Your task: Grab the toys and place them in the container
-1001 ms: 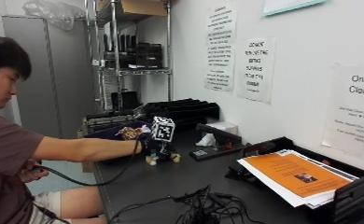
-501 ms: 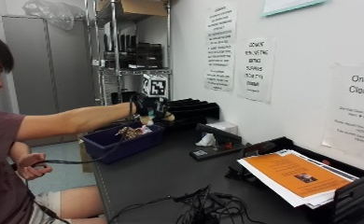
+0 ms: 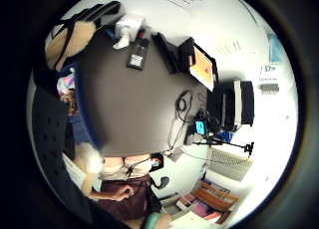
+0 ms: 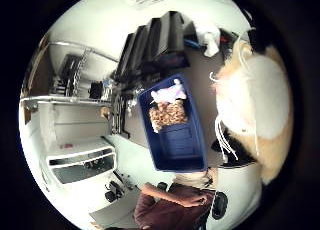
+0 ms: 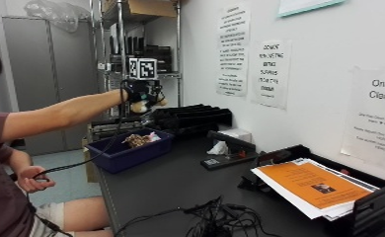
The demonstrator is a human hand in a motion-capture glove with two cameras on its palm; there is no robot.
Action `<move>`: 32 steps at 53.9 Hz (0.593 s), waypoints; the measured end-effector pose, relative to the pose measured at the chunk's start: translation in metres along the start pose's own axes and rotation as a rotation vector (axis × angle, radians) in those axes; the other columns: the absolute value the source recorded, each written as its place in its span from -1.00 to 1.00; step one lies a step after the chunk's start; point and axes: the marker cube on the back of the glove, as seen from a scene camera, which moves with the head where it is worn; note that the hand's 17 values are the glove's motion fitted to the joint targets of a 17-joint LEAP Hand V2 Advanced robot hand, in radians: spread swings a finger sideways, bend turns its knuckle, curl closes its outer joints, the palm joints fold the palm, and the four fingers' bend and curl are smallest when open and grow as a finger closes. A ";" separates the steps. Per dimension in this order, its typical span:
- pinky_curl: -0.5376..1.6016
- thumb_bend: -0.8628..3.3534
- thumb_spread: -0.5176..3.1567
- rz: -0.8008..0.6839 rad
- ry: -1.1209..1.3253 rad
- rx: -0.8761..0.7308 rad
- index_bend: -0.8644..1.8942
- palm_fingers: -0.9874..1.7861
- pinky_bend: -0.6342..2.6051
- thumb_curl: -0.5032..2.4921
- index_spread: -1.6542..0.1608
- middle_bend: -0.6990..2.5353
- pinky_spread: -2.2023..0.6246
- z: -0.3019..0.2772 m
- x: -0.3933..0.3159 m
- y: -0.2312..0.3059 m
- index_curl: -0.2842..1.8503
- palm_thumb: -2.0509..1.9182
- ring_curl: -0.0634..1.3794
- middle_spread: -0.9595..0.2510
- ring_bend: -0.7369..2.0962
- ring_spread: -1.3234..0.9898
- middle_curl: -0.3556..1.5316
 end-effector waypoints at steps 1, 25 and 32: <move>-0.06 -0.49 -0.35 -0.011 -0.001 -0.005 -0.12 0.27 0.20 -0.03 0.39 -0.09 0.30 0.002 -0.007 0.002 -0.74 0.40 -0.03 -0.14 0.60 -0.15 0.41; -0.03 -0.52 -0.38 -0.283 -0.134 -0.107 -0.15 0.23 0.23 0.06 0.37 -0.20 0.30 0.052 -0.137 0.034 -0.74 0.38 -0.02 -0.24 0.59 -0.16 0.54; -0.02 -0.55 -0.28 -0.284 0.004 -0.293 -0.26 0.05 0.30 0.02 0.44 -0.37 0.30 0.065 -0.141 0.041 -0.73 0.32 -0.03 -0.17 0.56 -0.16 0.49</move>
